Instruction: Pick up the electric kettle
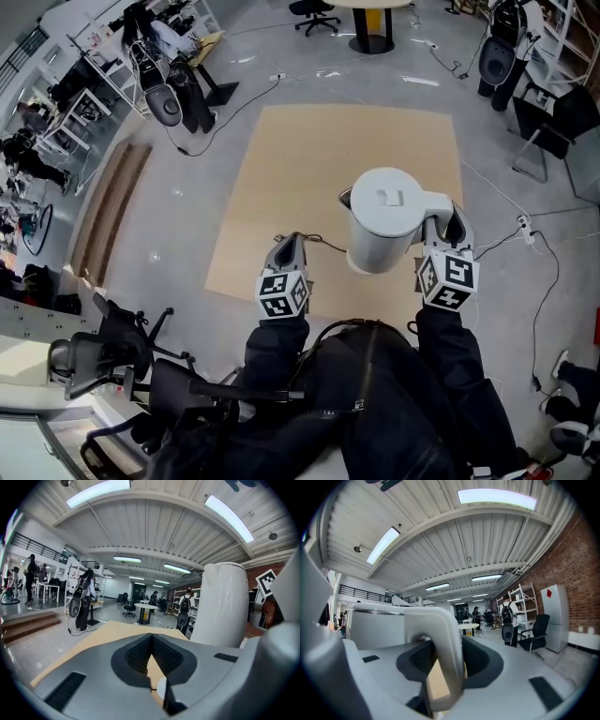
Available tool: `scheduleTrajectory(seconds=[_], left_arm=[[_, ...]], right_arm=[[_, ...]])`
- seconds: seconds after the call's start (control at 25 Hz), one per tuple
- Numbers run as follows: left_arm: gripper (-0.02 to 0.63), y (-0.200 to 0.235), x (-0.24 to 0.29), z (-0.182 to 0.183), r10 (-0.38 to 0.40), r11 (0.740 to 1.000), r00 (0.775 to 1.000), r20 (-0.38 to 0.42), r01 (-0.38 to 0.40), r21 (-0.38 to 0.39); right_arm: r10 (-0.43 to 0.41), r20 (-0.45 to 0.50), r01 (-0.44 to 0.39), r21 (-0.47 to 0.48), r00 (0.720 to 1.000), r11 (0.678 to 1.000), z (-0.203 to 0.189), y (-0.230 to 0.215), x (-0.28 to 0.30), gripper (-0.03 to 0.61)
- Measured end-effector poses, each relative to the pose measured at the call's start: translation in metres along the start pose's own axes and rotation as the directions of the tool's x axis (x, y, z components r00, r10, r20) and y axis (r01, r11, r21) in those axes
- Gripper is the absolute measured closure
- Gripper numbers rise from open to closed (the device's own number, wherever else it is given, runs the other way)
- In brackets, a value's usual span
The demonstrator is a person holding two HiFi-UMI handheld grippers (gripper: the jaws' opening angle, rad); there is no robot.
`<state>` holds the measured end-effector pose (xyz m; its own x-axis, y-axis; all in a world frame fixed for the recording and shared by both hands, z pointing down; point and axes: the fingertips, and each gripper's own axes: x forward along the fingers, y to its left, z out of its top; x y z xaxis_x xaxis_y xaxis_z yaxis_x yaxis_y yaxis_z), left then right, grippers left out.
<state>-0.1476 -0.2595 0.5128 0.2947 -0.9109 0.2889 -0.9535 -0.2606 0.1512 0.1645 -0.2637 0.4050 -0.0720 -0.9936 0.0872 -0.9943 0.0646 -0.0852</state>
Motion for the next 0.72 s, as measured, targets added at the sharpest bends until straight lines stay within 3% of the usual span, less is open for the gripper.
scheduleTrajectory(seconds=[0.72], left_arm=[[0.614, -0.0033, 0.0075, -0.001, 0.0, 1.0, 1.0, -0.002, 0.0, -0.004]], right_arm=[[0.003, -0.001, -0.003, -0.028, 1.0, 1.0, -0.0011, -0.0043, 0.0051, 0.425]])
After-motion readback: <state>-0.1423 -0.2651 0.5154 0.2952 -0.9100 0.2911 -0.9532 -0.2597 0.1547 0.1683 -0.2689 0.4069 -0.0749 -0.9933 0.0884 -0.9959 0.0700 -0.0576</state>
